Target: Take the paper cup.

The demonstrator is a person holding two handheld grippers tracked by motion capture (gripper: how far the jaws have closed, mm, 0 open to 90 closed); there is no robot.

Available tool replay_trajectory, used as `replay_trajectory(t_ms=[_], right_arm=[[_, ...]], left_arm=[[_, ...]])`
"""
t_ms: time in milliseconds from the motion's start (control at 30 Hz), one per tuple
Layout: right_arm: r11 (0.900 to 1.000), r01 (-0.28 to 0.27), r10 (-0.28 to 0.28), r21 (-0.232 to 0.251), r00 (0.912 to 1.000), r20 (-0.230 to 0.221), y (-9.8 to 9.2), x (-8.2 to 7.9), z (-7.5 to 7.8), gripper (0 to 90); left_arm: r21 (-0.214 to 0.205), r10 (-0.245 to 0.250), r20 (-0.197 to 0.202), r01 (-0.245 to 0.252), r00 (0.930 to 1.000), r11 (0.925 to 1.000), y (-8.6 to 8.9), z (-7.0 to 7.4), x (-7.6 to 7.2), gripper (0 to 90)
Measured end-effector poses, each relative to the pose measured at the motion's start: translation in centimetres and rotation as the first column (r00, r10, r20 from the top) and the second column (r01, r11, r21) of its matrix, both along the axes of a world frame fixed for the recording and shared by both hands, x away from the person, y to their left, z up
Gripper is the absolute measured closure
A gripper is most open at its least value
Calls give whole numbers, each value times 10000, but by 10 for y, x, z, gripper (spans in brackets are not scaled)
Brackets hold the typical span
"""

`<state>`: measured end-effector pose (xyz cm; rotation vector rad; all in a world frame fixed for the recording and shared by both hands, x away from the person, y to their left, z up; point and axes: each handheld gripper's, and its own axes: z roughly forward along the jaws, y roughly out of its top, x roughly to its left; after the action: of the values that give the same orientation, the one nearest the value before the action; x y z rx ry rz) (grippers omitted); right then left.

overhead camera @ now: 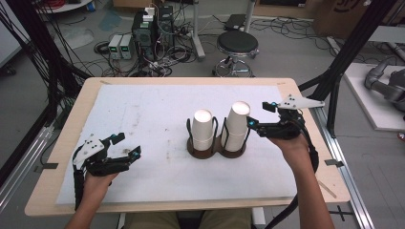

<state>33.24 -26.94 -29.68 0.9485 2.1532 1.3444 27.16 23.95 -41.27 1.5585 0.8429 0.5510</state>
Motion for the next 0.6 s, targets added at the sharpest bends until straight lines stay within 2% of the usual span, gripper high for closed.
replay_trajectory(t_ms=[200,333,433,600], right_arm=[[9997,-124,117,-196,9993,-345,12,14,2,193],[9989,-336,315,-334,9976,-624,22,24,-1,193],[9970,-522,463,-566,9939,-1004,32,31,-8,194],[9966,-480,402,-668,9926,-1145,38,36,-12,210]], left_arm=[[16,-72,-74,72,9999,10000,0,-1,0,167],[54,-103,-66,103,9999,9999,0,-1,0,168],[39,-104,-85,104,9999,9999,0,-1,0,168],[36,-112,-85,112,9999,9999,0,-1,0,168]])
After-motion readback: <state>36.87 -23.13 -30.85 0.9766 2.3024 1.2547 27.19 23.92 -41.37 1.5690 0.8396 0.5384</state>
